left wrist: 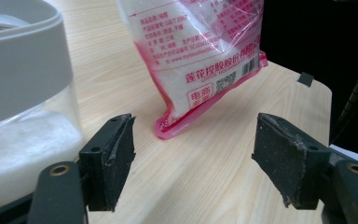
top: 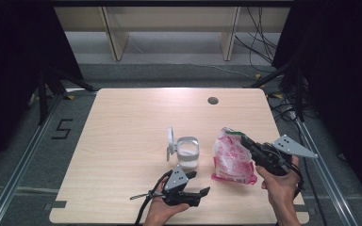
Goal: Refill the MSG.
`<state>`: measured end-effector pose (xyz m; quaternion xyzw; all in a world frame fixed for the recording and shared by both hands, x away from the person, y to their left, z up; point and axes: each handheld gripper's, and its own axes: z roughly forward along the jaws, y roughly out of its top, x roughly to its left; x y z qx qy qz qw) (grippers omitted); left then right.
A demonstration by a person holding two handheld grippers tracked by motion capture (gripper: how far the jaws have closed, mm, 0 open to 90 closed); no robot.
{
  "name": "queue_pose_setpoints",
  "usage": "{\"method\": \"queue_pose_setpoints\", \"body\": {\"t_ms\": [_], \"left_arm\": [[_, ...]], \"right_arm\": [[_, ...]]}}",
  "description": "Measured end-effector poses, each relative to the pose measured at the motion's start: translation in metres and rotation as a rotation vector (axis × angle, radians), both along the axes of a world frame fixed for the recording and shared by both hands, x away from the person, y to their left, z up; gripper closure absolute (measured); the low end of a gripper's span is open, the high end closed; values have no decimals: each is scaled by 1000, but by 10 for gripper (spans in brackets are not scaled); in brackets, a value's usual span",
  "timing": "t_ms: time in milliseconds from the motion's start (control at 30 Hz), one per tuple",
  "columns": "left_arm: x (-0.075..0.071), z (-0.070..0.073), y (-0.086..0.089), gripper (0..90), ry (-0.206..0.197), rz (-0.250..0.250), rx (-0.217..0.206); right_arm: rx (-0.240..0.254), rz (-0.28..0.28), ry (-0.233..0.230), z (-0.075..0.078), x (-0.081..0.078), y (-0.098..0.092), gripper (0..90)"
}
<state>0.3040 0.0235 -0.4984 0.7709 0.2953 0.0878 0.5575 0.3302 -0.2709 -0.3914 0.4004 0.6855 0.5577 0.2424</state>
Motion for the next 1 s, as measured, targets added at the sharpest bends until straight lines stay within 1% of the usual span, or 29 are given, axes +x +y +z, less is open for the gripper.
{"method": "queue_pose_setpoints", "body": {"t_ms": [33, 67, 100, 133, 167, 200, 233, 267, 300, 333, 367, 400, 433, 467, 500, 533, 567, 600, 633, 700, 733, 767, 800, 833, 867, 900, 933, 967, 1000], "left_arm": [[0, 0, 1, 283, -2, 1, -1], [0, 0, 2, 282, -3, -2, 0], [-1, 1, 2, 282, -1, 4, -13], [-1, 1, 3, 282, -8, -2, -11], [-1, 2, 5, 282, -9, 10, -6], [-1, 2, 6, 281, -14, 4, -9], [-1, 3, 8, 281, -12, 16, 0], [-1, 3, 9, 280, -12, 14, -3], [1, 4, 11, 278, -14, 11, -1], [0, 5, 14, 277, -15, 18, 6], [-1, 5, 13, 274, -2, 19, -29], [-1, 6, 14, 269, 5, 9, -45], [-1, 7, 15, 267, 2, -1, -48], [-3, 9, 15, 268, -4, 9, -41], [-2, 10, 17, 267, -14, 7, -30], [-3, 11, 16, 267, -6, 13, -42], [-2, 11, 18, 268, -12, 3, -34], [-3, 12, 19, 268, -10, 9, -37], [-3, 12, 20, 268, -15, 8, -43], [-3, 13, 22, 267, -14, 16, -33], [-3, 13, 23, 266, -8, 25, -36], [-3, 13, 23, 266, -9, 25, -39], [-2, 13, 24, 266, -17, 19, -31], [-2, 13, 25, 267, -17, 16, -37], [-2, 13, 25, 267, -13, 19, -44], [-1, 13, 26, 266, -17, 21, -33], [-1, 13, 26, 266, -13, 28, -38], [-1, 13, 29, 266, -17, 38, -22], [-1, 13, 29, 266, -19, 35, -39]], "right_arm": [[16, -9, 9, -1, 0, 0, 900], [12, -14, 17, -3, 1, -2, 900], [1, -8, 10, -4, 2, -4, 900], [-1, -7, 12, -4, 3, -4, 900], [8, -20, 11, -5, 3, -5, 900], [-1, -26, 15, -6, 3, -6, 900], [10, -32, 20, -7, 3, -6, 900], [15, -41, 22, -8, 4, -6, 900], [-14, -33, 4, -8, 5, -9, 900], [2, -39, 13, -9, 6, -8, 900], [3, -48, 30, -10, 6, -8, 900], [10, -46, 36, -11, 6, -8, 900], [-10, -42, 19, -13, 9, -9, 900], [5, -54, 41, -13, 7, -8, 900], [1, -60, 39, -15, 8, -9, 900], [3, -59, 55, -16, 9, -10, 900], [-6, -65, 40, -17, 10, -11, 900], [10, -71, 59, -17, 10, -11, 900], [-11, -63, 41, -19, 13, -14, 900], [-10, -73, 37, -21, 13, -16, 900], [5, -80, 63, -21, 12, -15, 900], [-3, -68, 54, -22, 14, -16, 900], [-3, -87, 61, -22, 14, -15, 900], [-18, -71, 41, -23, 17, -18, 900], [6, -93, 72, -24, 15, -15, 900], [-11, -83, 53, -25, 17, -17, 900], [-9, -87, 63, -26, 17, -16, 900], [-13, -91, 60, -27, 17, -16, 900], [-28, -89, 55, -28, 20, -18, 900]]}}
